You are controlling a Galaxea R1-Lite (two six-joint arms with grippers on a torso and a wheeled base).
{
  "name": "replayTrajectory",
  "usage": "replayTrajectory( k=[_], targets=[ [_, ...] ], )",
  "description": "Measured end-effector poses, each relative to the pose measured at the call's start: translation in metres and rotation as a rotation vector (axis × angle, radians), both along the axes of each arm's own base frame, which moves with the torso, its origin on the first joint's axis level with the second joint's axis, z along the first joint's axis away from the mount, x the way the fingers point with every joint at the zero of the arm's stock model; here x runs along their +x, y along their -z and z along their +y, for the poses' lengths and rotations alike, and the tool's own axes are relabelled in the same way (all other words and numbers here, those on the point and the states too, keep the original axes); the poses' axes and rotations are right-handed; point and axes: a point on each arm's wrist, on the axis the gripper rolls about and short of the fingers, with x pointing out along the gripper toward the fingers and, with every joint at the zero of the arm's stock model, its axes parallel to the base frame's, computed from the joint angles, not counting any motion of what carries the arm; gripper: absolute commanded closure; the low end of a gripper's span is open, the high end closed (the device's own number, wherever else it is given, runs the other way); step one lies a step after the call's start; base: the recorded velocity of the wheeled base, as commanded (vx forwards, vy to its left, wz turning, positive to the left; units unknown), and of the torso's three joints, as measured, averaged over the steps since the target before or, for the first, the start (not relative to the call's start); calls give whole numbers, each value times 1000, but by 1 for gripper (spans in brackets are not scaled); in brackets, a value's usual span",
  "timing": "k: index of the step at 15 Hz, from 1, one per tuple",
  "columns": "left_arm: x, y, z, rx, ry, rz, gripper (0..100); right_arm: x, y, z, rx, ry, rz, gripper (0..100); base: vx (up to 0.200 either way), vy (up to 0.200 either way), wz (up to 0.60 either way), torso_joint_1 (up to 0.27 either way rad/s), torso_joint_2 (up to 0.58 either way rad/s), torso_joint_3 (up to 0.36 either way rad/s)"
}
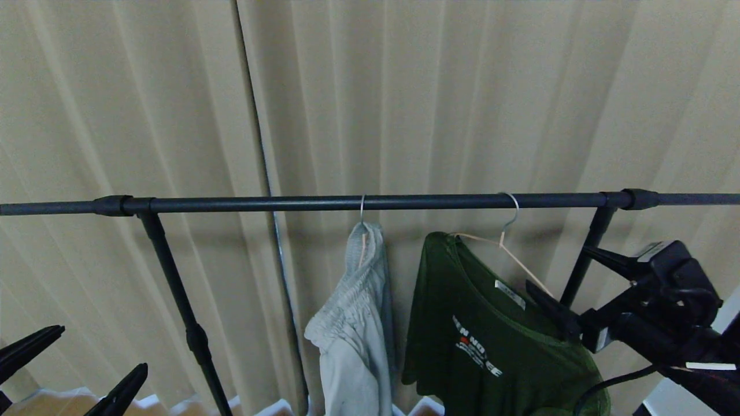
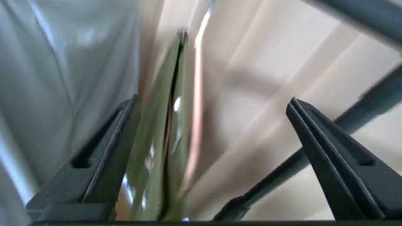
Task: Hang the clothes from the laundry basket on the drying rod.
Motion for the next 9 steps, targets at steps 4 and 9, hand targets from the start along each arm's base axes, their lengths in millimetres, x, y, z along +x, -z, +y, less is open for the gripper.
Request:
replayTrajectory(
  k=[4, 9],
  targets=[
    [-24, 14, 8, 9, -53, 39, 0, -23, -16, -12, 48, 27, -94, 0, 0, 0, 0, 0, 0, 0],
    [-70, 49, 19, -37, -185, 172, 0, -68, -16, -39, 23, 131, -23, 0, 0, 0, 0, 0, 0, 0]
  ],
)
